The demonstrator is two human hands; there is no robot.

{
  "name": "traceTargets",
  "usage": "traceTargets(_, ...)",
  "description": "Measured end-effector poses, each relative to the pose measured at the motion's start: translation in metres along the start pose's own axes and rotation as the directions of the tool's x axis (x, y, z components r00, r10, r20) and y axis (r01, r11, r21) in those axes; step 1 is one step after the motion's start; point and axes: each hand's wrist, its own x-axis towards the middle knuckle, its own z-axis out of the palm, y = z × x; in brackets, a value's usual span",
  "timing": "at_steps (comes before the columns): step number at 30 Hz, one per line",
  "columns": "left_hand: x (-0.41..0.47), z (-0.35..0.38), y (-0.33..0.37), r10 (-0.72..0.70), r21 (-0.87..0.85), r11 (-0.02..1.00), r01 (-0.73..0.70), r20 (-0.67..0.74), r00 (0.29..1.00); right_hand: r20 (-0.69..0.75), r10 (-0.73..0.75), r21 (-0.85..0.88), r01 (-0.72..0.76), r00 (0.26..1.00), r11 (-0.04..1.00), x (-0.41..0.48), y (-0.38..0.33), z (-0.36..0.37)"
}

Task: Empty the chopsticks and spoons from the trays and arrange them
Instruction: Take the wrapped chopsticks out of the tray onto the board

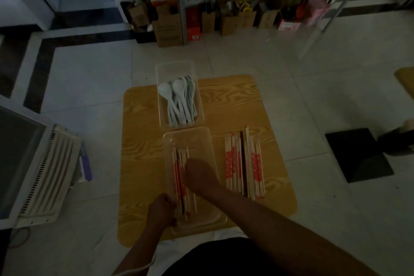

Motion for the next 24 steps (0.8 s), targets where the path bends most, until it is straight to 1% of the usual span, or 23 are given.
traceTargets(2,-0.001,0.0,0.0,-0.012,0.003,1.0,0.012,0.012,1.0,0.089,0.002,-0.044,0.002,0.996,0.999,-0.005,-0.002,0.018)
traceTargets(5,-0.001,0.0,0.0,-0.008,0.014,1.0,0.008,0.025,1.0,0.15,0.038,-0.08,-0.027,0.988,0.996,-0.01,0.002,0.031)
traceTargets(9,-0.001,0.001,0.0,-0.009,-0.014,1.0,0.009,0.006,1.0,0.129,0.143,-0.128,-0.126,0.981,0.984,-0.007,0.007,0.036)
traceTargets(12,0.001,0.002,-0.001,-0.003,-0.017,1.0,0.003,-0.004,1.0,0.107,0.146,-0.133,-0.132,0.983,0.982,-0.008,0.011,0.037)
traceTargets(16,0.002,0.003,-0.002,0.0,-0.01,1.0,0.0,-0.02,1.0,0.054,0.199,-0.083,-0.194,0.979,0.977,-0.01,0.016,0.04)
traceTargets(21,0.003,0.002,-0.003,-0.004,-0.021,1.0,0.003,-0.019,1.0,0.066,0.232,-0.055,-0.228,0.971,0.972,-0.011,0.012,0.041)
traceTargets(24,0.002,0.002,-0.002,-0.004,-0.019,1.0,0.004,-0.025,1.0,0.044,0.253,-0.019,-0.253,0.966,0.967,-0.01,0.011,0.041)
